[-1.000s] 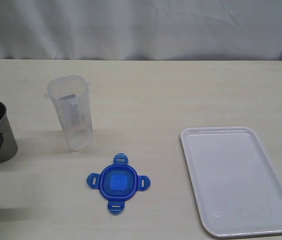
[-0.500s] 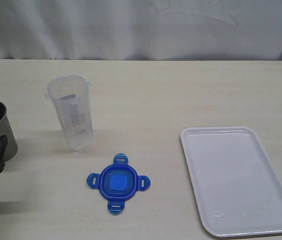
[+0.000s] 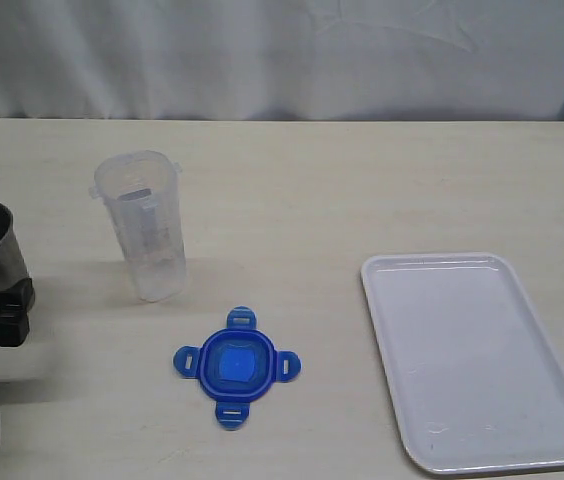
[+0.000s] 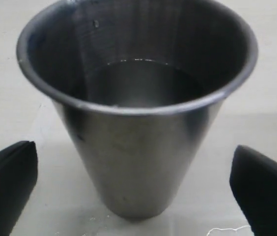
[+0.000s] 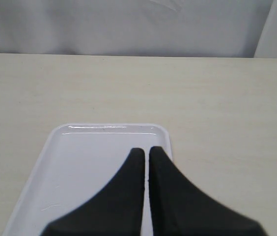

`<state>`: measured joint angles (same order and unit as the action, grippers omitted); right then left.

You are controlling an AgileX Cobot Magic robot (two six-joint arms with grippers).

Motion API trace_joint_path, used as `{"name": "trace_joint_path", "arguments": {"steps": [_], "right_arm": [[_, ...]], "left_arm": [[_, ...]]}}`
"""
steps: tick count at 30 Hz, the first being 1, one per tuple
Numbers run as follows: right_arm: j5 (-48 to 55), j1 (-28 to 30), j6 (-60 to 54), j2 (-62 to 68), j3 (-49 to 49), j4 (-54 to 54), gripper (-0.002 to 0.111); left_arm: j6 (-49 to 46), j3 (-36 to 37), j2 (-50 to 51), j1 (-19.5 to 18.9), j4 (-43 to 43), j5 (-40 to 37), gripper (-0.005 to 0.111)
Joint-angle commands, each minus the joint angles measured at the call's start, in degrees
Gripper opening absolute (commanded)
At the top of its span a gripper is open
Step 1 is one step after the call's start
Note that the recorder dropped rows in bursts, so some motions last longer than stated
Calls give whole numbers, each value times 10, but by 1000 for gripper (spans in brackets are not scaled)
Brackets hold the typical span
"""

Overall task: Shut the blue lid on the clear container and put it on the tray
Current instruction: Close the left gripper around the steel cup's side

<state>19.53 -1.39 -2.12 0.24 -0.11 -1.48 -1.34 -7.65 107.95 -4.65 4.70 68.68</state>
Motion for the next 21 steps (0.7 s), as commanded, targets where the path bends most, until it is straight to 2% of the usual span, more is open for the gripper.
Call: {"name": "trace_joint_path", "arguments": {"steps": [1, 21], "right_arm": [[1, -1, 0, -2, 1, 5, 4], [1, -1, 0, -2, 1, 5, 4]], "left_arm": [[-4, -7, 17, -1, -10, 13, 105], [-4, -12, 42, -1, -10, 13, 105]]}}
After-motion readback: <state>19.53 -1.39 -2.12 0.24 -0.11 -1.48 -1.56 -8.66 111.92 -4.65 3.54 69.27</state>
